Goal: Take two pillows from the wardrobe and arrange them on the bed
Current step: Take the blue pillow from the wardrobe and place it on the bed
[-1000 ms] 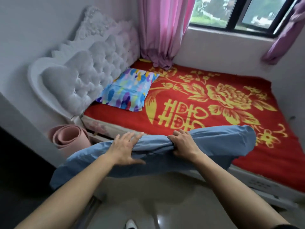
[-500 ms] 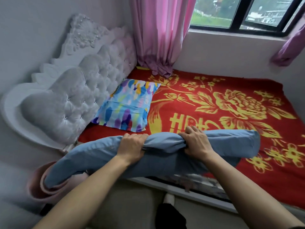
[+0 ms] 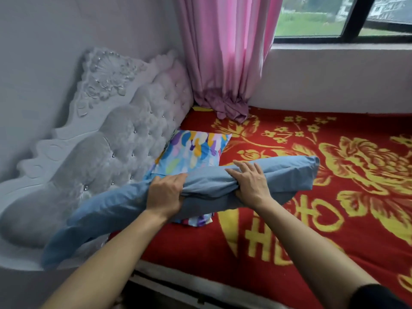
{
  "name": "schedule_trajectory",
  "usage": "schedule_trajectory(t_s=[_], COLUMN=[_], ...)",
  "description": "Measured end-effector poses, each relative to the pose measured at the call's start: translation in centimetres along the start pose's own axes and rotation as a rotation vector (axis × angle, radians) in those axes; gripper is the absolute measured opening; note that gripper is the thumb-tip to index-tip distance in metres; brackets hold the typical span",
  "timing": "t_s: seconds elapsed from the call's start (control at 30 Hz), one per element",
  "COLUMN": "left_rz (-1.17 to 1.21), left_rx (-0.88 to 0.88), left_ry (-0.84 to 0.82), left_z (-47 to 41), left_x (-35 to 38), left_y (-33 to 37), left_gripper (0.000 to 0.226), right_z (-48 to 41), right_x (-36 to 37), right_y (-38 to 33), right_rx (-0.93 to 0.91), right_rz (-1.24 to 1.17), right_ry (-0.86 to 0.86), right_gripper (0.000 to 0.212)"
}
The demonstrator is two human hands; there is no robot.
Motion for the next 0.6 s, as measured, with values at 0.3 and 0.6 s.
schedule_trajectory(t_s=[0.3, 0.6], left_rz=[0.154, 0.303], left_rx=[0.013, -0.202], left_ry=[0.019, -0.604], left_z=[-9.6, -16.7], left_x=[2.5, 8.5], left_y=[-13.6, -23.3], left_gripper=[0.05, 0.097], right_z=[-14.2, -20.1], right_x=[0.8, 1.5], right_y=[-5.1, -8.1], right_rx=[0.08, 0.125], right_rz=[0.061, 0.069], right_ry=[0.042, 0.005], right_gripper=[0.041, 0.041])
Point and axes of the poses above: each hand's wrist, its own z-axis away from the middle knuckle, its own x-axis out of the palm, y = z × x, the point moved 8 cm from there along -z, towards the middle knuckle, and after that the axes turned 15 degrees about z, right-handed, at the moved point
